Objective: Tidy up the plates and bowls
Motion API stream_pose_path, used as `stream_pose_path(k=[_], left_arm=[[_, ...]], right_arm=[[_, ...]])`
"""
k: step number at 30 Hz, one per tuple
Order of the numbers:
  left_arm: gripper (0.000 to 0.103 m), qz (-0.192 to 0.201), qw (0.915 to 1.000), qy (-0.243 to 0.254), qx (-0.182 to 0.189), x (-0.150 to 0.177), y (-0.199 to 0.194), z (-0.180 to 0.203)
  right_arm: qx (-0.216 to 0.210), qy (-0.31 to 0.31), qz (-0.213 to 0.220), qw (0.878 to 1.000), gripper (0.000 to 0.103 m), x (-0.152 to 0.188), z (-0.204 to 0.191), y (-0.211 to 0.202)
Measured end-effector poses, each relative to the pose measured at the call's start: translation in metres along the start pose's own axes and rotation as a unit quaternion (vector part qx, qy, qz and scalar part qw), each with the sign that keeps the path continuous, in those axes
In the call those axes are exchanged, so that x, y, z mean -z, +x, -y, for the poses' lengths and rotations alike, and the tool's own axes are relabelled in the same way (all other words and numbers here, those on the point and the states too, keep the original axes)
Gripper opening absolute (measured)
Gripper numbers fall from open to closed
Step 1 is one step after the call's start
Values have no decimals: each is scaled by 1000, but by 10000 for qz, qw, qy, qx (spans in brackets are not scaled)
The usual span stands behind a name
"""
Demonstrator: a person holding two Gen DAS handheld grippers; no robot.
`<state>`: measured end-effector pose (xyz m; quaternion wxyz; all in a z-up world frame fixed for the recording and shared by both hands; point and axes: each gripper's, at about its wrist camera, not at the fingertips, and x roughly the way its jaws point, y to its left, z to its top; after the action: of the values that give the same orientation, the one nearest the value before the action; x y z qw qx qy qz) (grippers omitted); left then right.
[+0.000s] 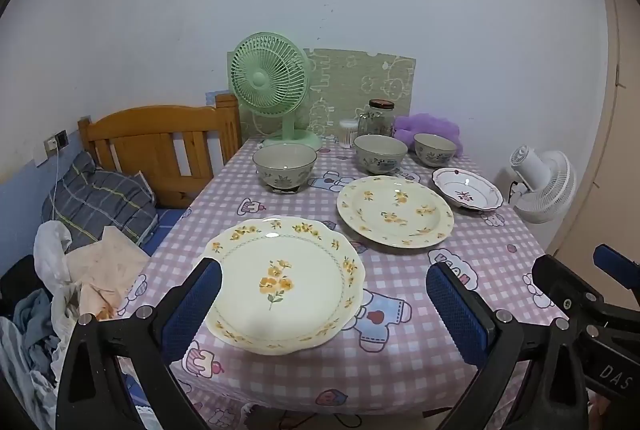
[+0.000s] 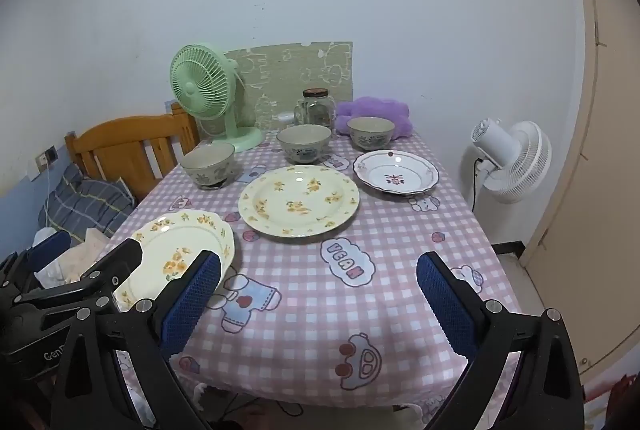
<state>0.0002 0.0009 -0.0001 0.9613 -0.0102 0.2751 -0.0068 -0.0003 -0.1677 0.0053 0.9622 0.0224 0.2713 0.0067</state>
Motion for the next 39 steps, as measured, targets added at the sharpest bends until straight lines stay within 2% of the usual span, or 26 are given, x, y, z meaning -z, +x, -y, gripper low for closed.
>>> stream_pose_path(k=[18,26,39], left_arm=[[103,-39,10000,44,-15,-3,-3,2],[103,-16,9999,82,87,-1,-2,3],[103,13,9999,97,116,-1,-5,1]], right_arm=[[-3,53,-124,9999,100,3,-4,-5],[269,55,-59,9996,100,4,-5,-10],[336,87,-11,9994,100,4,-3,-14]])
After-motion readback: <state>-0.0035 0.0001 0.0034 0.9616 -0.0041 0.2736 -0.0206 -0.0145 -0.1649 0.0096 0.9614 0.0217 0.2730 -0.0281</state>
